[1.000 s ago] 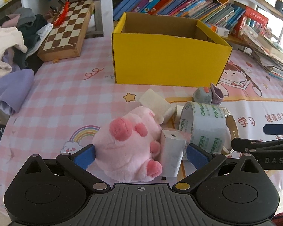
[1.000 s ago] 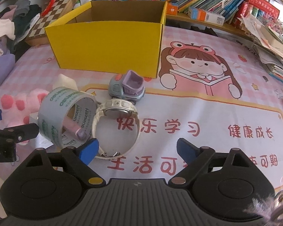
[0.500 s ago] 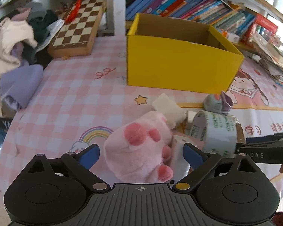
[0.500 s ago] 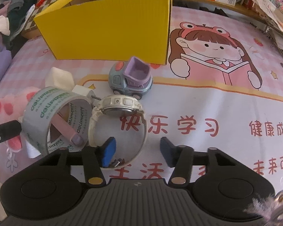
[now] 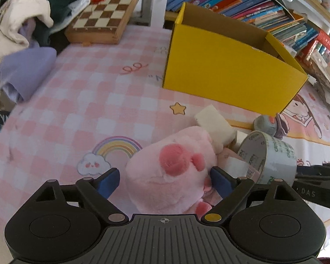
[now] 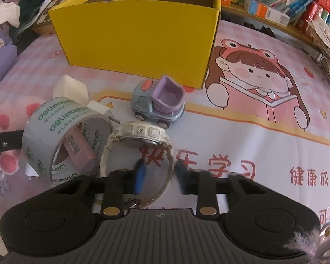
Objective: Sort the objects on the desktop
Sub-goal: 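Grasp the pink plush pig with the left tool while the right tool grasps the white watch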
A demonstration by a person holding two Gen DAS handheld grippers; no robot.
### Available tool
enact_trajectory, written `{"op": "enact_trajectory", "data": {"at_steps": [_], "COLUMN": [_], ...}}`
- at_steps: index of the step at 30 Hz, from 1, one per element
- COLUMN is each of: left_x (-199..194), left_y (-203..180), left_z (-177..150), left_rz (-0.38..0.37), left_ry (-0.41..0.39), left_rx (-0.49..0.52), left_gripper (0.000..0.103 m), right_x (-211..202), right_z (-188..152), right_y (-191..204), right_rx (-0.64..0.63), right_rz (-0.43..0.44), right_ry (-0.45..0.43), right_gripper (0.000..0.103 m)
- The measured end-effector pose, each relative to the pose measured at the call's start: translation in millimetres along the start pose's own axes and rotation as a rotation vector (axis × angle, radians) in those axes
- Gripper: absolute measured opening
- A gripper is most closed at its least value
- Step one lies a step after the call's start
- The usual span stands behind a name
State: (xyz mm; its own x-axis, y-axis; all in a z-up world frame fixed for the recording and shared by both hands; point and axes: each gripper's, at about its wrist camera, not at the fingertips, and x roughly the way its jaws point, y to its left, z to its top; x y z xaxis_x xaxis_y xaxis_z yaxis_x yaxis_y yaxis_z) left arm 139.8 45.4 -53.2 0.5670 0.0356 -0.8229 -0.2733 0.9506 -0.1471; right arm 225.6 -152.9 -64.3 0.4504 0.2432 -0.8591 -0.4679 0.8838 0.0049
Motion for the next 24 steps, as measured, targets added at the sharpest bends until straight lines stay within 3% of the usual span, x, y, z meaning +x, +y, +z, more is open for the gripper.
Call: {"op": "enact_trajectory", "data": {"at_steps": [3,7,15,24], "left_x": [0.9,-6.1,-29.8,-53.8], "left_y": [1.1,7.7,17.4,2.0], "left_z": [-1.1,1.3,12.5,26.3], "left_rz": [-0.027,-0.018,0.003,-0.021], "left_ry": [0.002,-0.038,-0.133,-0.24], "left_rx": [-0.017,-0.046,-0.077,-0.02], "left_gripper": [0.074,0.068,0.067,0.067], "right_x": [-0.4,-7.8,-25.8,-50.7], "right_z": [0.9,1.8,6.1,19.2], "right_y": [-6.1,-12.3,-18.4,-34.9], "right_rx": [0.024,0.046,0.056,0.073], "right_rz": [-0.002,0.015,0.031,0.021], "right_ry": [-0.001,-0.026,-0.071,-0.132], "right_gripper": [0.005,0.004,0.004,0.004]}}
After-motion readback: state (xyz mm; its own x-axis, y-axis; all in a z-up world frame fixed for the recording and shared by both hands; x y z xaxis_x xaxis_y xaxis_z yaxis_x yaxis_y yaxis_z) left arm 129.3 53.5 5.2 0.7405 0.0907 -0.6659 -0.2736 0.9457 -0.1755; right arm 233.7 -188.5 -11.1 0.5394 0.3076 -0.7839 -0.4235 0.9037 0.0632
